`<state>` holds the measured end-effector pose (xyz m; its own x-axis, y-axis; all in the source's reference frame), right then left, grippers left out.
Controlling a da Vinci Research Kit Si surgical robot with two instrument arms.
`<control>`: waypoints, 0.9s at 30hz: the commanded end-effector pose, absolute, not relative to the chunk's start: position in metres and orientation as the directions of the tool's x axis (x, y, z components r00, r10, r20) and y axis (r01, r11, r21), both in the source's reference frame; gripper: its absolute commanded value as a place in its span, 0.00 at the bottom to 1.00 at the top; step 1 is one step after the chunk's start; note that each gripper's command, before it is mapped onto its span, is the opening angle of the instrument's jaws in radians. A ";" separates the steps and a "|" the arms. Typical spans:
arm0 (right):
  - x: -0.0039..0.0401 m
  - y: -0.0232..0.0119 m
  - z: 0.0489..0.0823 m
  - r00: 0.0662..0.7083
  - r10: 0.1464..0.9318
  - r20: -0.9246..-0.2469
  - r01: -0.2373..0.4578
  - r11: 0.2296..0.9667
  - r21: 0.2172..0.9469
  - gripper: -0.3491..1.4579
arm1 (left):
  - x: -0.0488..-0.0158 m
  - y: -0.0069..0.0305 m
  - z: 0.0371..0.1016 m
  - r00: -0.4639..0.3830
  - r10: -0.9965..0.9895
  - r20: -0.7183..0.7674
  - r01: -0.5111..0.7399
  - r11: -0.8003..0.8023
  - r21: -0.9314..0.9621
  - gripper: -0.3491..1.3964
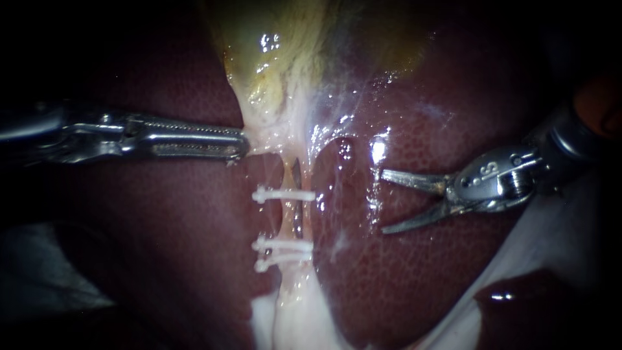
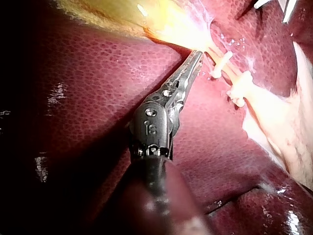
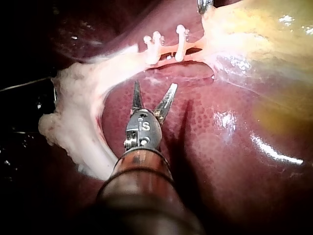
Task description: Go to the cutting position left tube
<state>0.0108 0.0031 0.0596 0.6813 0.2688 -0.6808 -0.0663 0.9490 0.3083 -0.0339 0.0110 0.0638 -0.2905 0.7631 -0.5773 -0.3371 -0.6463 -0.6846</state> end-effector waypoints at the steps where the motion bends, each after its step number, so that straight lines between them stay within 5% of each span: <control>1: 0.0108 0.0031 0.0596 0.681 0.269 -0.681 -0.067 0.949 0.309 0.99 | -0.0336 0.0111 0.0635 -0.291 0.764 -0.576 -0.335 -0.645 -0.687 0.00; 12: 0.0112 0.0031 0.0597 0.671 0.273 -0.689 -0.040 0.942 0.334 0.99 | -0.0291 0.0129 0.0567 -0.261 0.765 -0.589 -0.349 -0.643 -0.682 0.00; 27: 0.0181 -0.0001 0.0625 0.582 0.377 -0.721 0.048 0.869 0.493 0.99 | -0.0294 0.0128 0.0566 -0.260 0.766 -0.589 -0.351 -0.643 -0.681 0.00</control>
<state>0.0187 -0.0004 0.0628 0.5777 0.3848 -0.7199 0.0510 0.8631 0.5024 -0.0295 0.0128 0.0565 -0.2594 0.7654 -0.5889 -0.3511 -0.6428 -0.6808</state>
